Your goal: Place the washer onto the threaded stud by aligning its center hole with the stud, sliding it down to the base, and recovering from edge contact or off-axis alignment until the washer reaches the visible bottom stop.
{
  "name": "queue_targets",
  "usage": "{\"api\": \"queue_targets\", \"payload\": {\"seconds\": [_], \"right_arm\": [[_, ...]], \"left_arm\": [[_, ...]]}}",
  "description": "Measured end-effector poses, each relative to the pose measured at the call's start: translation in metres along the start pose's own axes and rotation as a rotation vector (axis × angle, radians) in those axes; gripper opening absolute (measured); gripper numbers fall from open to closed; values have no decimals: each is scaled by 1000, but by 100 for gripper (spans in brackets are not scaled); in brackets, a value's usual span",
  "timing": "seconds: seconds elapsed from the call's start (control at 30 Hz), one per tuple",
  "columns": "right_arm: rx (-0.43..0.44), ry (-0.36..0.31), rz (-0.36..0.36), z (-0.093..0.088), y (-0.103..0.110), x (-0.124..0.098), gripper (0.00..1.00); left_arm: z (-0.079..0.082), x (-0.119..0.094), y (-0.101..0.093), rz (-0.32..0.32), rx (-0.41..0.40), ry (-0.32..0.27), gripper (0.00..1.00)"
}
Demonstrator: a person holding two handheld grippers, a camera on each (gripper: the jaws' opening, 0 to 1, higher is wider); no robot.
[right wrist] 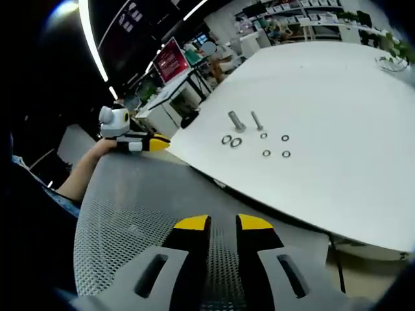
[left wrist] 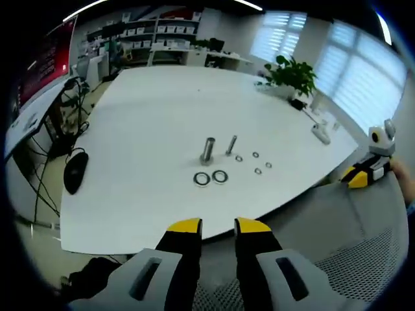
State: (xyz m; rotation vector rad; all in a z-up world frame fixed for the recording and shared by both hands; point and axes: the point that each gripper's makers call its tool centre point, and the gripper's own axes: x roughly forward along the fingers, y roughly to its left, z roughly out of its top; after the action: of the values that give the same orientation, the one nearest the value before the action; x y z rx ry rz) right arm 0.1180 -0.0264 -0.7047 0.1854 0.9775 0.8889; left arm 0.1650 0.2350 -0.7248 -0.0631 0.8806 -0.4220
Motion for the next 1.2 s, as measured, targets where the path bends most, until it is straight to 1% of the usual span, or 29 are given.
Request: {"api": "queue_targets", "payload": {"seconds": [0.07,0.2,0.33,0.47,0.57,0.7,0.8,0.93,1.07,1.2], "right_arm": [[-4,5,0,-1,0,0,19],[-3,2,2,0,0,-1,19],[-15,25,9,-2,1,1,20],[-18,31,10,-3,1,1,20],[-18,33,10,-3,1,1,20],[-22,41,12,-4,1,2,21],[-20,42,10,-4,1,2,21],[-15,42,8,-4,0,2,21],[-15,42,7,-4,0,2,21],[-27,64,11,-6,1,3,21]], "left_arm": [[-1,0,0,2,3,6,18],[0,-1,0,0,-4,-2,18],[-1,0,1,3,-5,5,18],[-2,-1,0,2,-2,8,18],[-1,-1,1,4,-9,3,18],[1,-1,0,0,6,-6,17],[3,-1,0,-4,-8,-16,18],[1,0,-1,-4,-1,-4,18],[2,-1,-1,-5,-7,-12,18],[3,-1,0,-5,-5,-14,18]]}}
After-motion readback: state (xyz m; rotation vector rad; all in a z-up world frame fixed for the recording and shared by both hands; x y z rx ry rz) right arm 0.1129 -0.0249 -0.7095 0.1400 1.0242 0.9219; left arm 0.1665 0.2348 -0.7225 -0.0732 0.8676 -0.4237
